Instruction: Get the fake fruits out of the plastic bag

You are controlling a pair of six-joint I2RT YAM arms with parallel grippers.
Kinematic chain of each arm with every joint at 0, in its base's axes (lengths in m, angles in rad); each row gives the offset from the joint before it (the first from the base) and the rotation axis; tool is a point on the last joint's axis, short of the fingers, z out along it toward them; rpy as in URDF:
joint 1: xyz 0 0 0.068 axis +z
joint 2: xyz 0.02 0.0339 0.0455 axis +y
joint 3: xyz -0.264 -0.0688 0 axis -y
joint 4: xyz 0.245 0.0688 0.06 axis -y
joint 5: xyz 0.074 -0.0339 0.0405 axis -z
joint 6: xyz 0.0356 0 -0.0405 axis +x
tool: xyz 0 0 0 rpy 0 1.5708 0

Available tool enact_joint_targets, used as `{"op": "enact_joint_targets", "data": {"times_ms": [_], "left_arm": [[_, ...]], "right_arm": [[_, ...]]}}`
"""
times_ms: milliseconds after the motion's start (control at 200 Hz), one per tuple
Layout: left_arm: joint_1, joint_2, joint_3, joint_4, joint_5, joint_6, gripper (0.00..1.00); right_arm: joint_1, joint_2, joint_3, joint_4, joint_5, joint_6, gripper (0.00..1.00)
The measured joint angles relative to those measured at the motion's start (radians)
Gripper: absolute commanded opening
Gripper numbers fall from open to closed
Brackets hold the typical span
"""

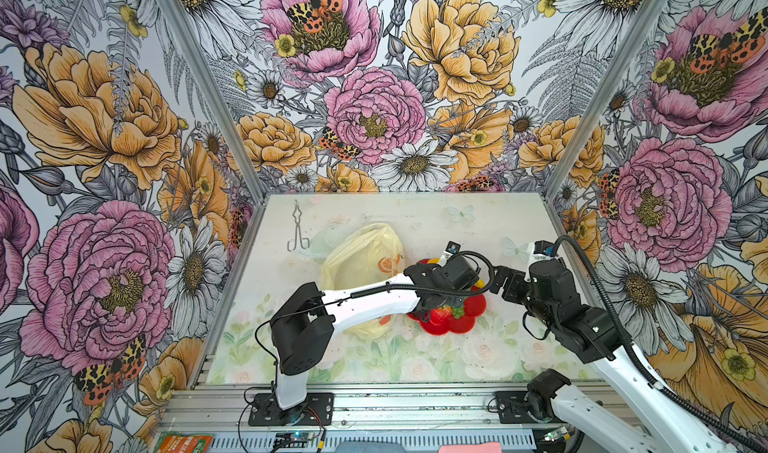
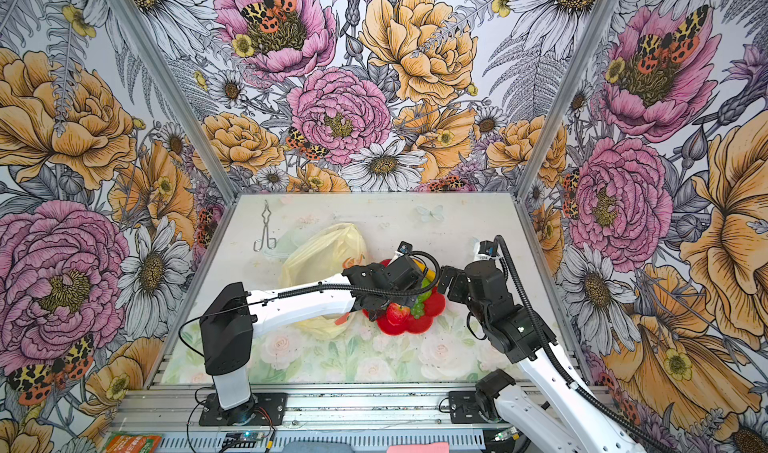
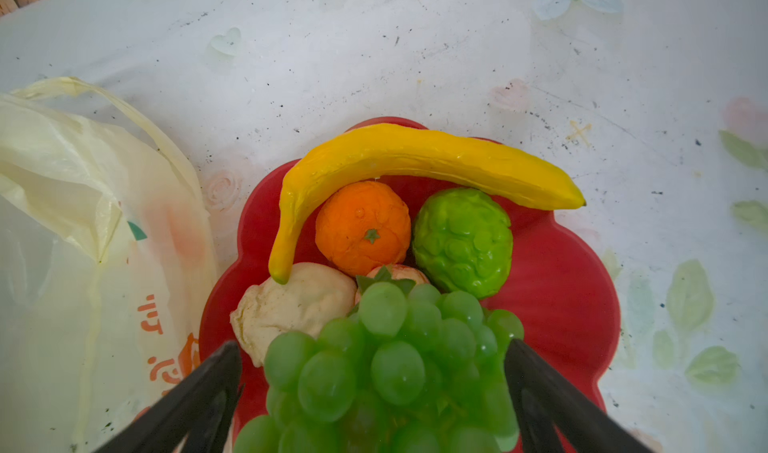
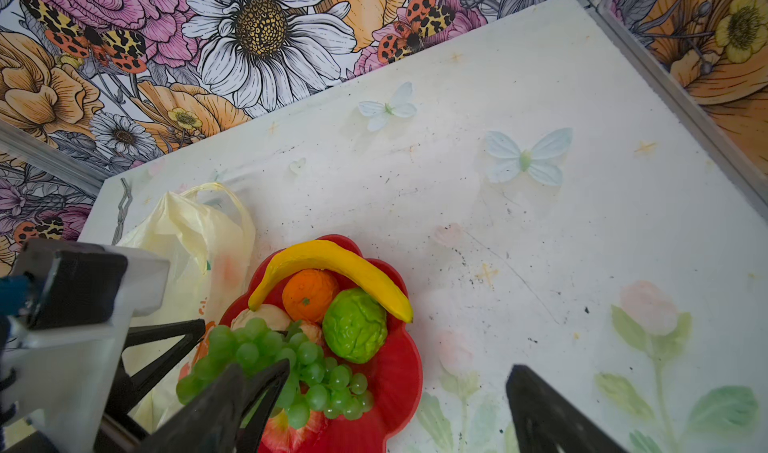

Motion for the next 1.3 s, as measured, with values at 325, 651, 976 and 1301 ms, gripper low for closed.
{"op": "enact_joint_targets", "data": {"times_ms": [325,651,976,1301], "left_arm": [[0.064,-0.116,-0.126,0.055,0.004,-0.012,0.99],[0.21,-0.597,-0.495,0.316,0.069,-0.024,0.99],[0.686,-1.013,-0.859,0.393,-0.053,0.039,0.99],[0.89,-0.898,-0.871,0.285,0.087,-0.088,0.99]], "right_arm": [[0.0,0.007,-0.011,0.0,0.002,-0.007,1.0],[-0.008,0.012,-0.014,0.001,0.09,-0.08,0.99],[-0.06,0.019,-0.181,0.129,0.253,-0.238,1.0],[-0.138,0.042,-0.222,0.226,0.227,-0.247,1.0]]}}
